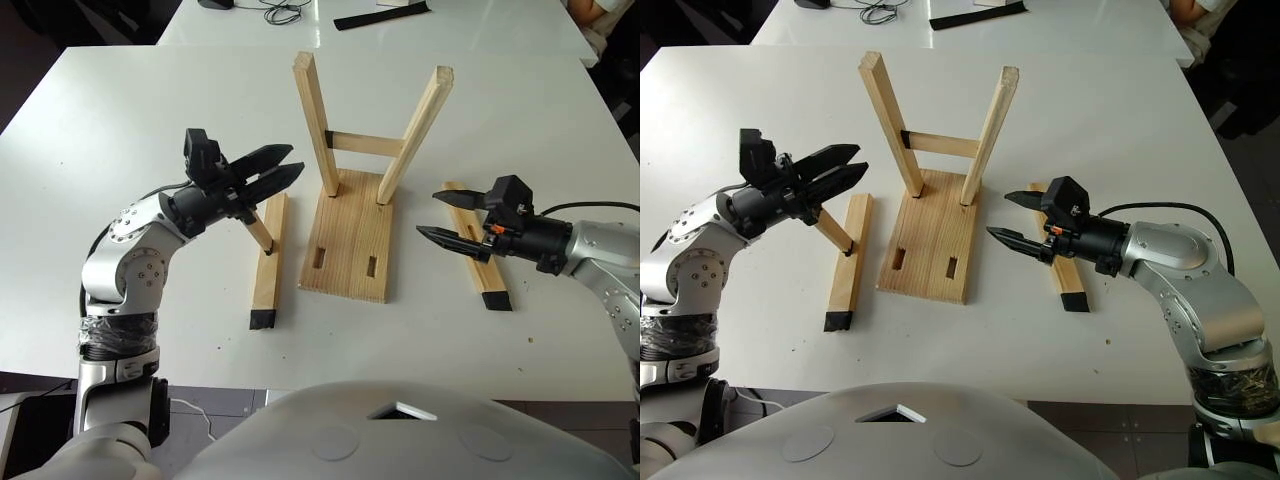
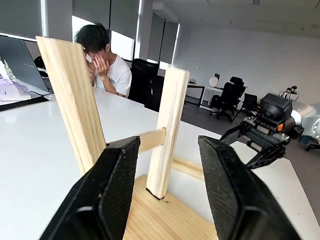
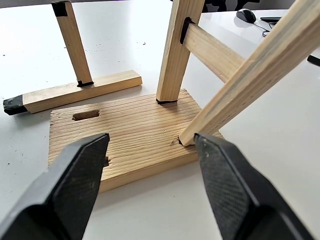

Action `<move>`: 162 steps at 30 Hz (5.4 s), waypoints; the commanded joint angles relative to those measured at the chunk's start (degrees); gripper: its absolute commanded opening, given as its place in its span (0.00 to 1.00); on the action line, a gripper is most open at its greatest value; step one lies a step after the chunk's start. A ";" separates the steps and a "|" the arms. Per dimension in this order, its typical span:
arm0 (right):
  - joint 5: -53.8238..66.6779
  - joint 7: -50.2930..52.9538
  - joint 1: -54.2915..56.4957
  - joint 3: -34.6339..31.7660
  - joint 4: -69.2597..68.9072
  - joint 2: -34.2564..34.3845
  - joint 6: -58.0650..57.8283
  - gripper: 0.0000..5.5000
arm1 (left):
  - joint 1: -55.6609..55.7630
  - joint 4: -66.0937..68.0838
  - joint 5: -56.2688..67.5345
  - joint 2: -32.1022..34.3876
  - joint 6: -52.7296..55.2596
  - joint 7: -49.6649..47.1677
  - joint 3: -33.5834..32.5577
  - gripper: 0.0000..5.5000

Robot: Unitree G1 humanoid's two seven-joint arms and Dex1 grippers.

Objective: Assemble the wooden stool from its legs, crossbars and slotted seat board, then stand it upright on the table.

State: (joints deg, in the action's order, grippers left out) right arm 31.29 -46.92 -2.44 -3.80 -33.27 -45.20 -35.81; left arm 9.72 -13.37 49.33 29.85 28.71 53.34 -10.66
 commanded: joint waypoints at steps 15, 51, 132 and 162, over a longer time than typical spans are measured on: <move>0.14 1.82 -2.77 -2.02 -2.22 0.24 0.41 0.57 | -24.79 -17.97 -20.26 14.00 -3.47 2.74 20.63 0.40; -1.03 4.00 -6.57 -3.68 -3.04 0.43 1.77 0.57 | -23.80 6.98 -29.47 27.64 -21.58 15.23 3.03 0.40; 13.16 4.91 -4.24 -17.31 -3.71 0.91 -2.70 0.57 | 0.74 -3.26 8.83 13.36 11.69 -0.98 -18.81 0.36; 47.77 -2.92 33.07 -4.89 8.48 -3.31 -19.42 0.78 | 1.81 -18.40 13.62 -2.63 9.76 -2.42 9.82 0.36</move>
State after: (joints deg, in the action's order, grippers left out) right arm 77.57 -49.47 28.58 -8.87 -24.99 -48.96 -54.07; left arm 11.64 -32.64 64.90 27.08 39.56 49.46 -2.01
